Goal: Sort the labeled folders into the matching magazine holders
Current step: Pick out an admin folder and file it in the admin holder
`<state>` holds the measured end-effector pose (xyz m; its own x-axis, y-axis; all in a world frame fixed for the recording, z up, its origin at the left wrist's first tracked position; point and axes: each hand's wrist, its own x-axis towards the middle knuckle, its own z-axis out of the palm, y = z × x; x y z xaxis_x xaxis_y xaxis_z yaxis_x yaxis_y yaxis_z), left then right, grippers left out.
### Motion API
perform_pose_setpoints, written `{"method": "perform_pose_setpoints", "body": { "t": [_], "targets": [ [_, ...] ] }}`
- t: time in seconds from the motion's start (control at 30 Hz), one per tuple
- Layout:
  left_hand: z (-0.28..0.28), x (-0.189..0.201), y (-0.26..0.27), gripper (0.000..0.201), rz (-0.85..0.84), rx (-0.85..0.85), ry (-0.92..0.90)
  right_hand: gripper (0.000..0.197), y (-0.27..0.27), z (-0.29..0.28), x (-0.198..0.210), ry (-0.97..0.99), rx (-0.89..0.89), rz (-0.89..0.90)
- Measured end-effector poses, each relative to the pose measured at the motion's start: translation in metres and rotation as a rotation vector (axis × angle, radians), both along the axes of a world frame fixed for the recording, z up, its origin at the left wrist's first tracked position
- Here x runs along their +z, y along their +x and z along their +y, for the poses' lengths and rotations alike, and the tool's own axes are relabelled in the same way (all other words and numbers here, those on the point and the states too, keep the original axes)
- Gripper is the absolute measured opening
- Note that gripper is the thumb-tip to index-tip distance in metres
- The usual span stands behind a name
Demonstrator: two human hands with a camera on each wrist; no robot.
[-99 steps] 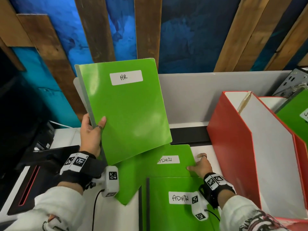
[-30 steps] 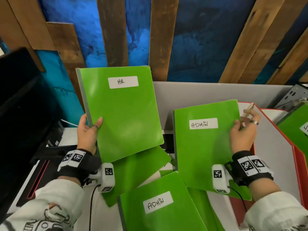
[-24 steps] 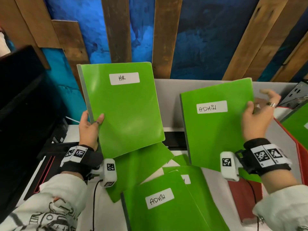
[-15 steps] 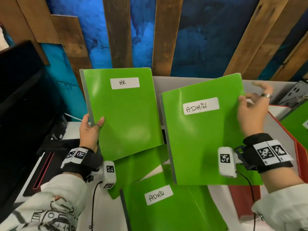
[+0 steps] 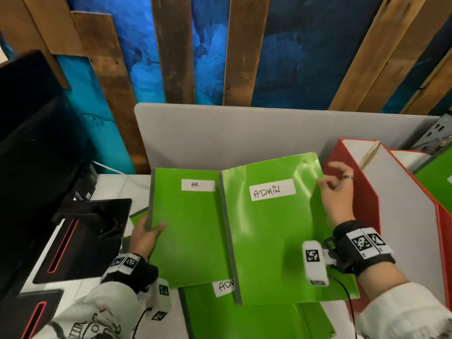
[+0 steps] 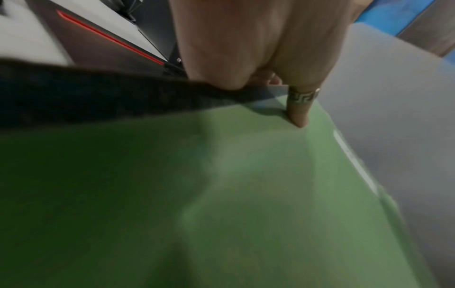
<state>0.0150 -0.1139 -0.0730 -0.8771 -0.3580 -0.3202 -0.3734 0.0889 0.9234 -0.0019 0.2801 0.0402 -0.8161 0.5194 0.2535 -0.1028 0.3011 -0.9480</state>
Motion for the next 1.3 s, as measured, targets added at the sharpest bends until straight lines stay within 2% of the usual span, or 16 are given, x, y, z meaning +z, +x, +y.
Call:
{"method": "perform_pose_setpoints", "body": {
  "t": [0.2,0.3,0.33,0.4,0.47,0.5,0.53,0.57,0.63,0.7,0.83,0.93,1.07,1.1,1.17,1.3],
  "targets": [
    [-0.001,0.003,-0.006,0.051,-0.287,-0.090,-0.426,0.048,0.002,-0.009,-0.010,-0.046,0.027,-0.033],
    [0.005,0.006,-0.013,0.054,-0.208,-0.145,-0.565,0.047,0.001,-0.015,-0.011,-0.113,0.077,-0.031],
    [0.011,0.011,-0.016,0.056,-0.130,-0.159,-0.502,0.047,0.001,-0.017,-0.012,-0.133,0.088,-0.031],
    [0.029,0.027,-0.017,0.068,-0.018,-0.257,-0.237,0.044,-0.001,-0.023,-0.011,-0.169,0.108,-0.037],
    [0.049,0.043,-0.017,0.095,0.003,-0.417,0.015,0.042,-0.002,-0.030,-0.009,-0.209,0.143,-0.023],
    [0.057,0.049,-0.016,0.105,-0.022,-0.489,0.063,0.041,-0.002,-0.033,-0.008,-0.227,0.154,-0.015],
    [0.064,0.053,-0.016,0.104,-0.023,-0.544,0.097,0.040,-0.002,-0.036,-0.008,-0.240,0.156,-0.009],
    [0.070,0.055,-0.017,0.092,-0.015,-0.554,0.113,0.038,-0.002,-0.038,-0.006,-0.248,0.160,-0.004],
    [0.075,0.054,-0.020,0.071,0.034,-0.469,0.180,0.037,-0.001,-0.041,-0.008,-0.287,0.169,-0.012],
    [0.075,0.049,-0.023,0.060,0.094,-0.413,0.279,0.034,0.003,-0.042,-0.011,-0.338,0.201,-0.028],
    [0.072,0.048,-0.026,0.055,0.172,-0.406,0.372,0.033,0.014,-0.041,-0.013,-0.329,0.262,-0.057],
    [0.066,0.052,-0.031,0.046,0.244,-0.359,0.358,0.029,0.026,-0.036,-0.026,-0.308,0.314,-0.253],
    [0.052,0.063,-0.040,0.039,0.315,-0.303,0.354,0.023,0.054,-0.023,-0.062,-0.108,0.435,-0.797],
    [0.047,0.065,-0.042,0.039,0.326,-0.283,0.348,0.028,0.063,-0.022,-0.074,-0.043,0.497,-0.941],
    [0.040,0.069,-0.047,0.040,0.354,-0.240,0.342,0.051,0.079,-0.023,-0.097,0.063,0.598,-1.123],
    [0.032,0.074,-0.050,0.037,0.393,-0.196,0.321,0.113,0.094,-0.041,-0.122,0.304,0.565,-1.146]
  ]
}}
